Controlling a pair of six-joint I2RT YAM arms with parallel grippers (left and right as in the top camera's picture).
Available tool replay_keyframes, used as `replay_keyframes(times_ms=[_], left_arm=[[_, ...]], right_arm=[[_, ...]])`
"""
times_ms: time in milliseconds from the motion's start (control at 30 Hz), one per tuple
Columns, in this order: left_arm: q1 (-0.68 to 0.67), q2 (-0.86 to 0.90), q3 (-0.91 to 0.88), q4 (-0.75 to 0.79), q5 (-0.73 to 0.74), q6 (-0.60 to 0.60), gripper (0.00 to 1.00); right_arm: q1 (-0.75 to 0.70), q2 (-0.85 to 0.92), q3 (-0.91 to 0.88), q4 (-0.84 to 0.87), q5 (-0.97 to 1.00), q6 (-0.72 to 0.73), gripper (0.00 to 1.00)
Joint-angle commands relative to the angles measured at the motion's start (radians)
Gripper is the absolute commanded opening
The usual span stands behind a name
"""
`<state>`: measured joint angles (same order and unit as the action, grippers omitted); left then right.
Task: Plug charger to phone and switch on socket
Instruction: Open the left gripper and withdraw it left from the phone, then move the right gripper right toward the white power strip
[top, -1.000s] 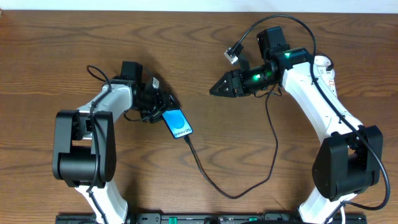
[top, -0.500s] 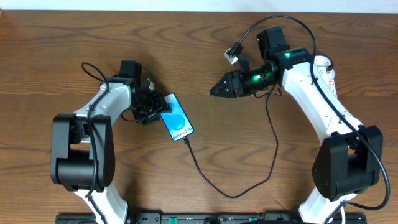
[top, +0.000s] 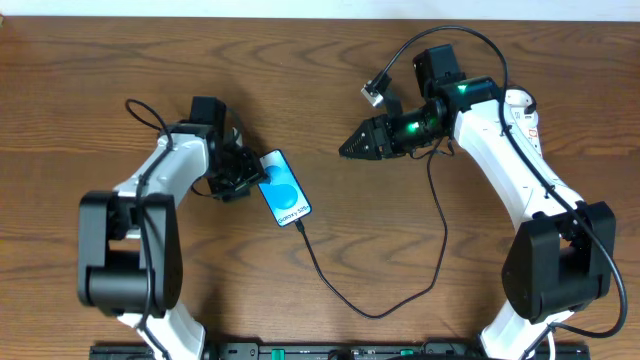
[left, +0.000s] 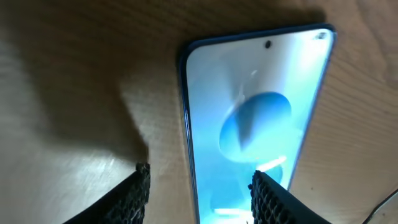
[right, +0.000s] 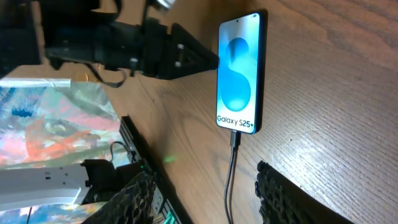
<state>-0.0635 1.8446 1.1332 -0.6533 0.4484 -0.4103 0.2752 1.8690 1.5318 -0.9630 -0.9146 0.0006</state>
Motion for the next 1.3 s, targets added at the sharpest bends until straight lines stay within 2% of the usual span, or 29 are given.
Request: replay_keyframes(times_ms=[0,333,467,567,733,1033,1167,1267], left_arm=[[0.002,-0.111,0.019,-0.017,-0.057,0.018,0.54],[0.002,-0.369,0.019,-0.056,-0.068,0.017,0.54],[0.002,-0.459,0.019,-0.098,-0.068,0.017,0.54],[0.002,-0.533,0.019,-0.139,-0.069,0.017,0.54],[0.002,-0.627,0.019,-0.180,-0.069,0.017,0.54],[0.002,-0.724,0.019,-0.195,-0.077,0.017,0.54],[0.002,-0.726,0.019,-0.196,-0.080,0.017,0.55],[0.001,-0.726,0.019,-0.196,-0.080,0.017,0.55]], right_arm=[[0.001,-0.010,0.010,-0.004,-0.003,-0.033,0.52],[0.000,-0.010,0.011,-0.003,-0.003,-0.033,0.50],[0.000,-0.010,0.011,-0.002,0.001,-0.032,0.43],[0.000,-0.017,0.011,-0.003,0.052,-0.027,0.37],[-0.004,-0.059,0.011,-0.004,0.173,0.021,0.36],[-0.070,-0.243,0.011,-0.038,0.422,0.071,0.37],[-0.156,-0.304,0.011,-0.075,0.465,0.081,0.31],[-0.246,-0.325,0.011,-0.100,0.464,0.081,0.19]])
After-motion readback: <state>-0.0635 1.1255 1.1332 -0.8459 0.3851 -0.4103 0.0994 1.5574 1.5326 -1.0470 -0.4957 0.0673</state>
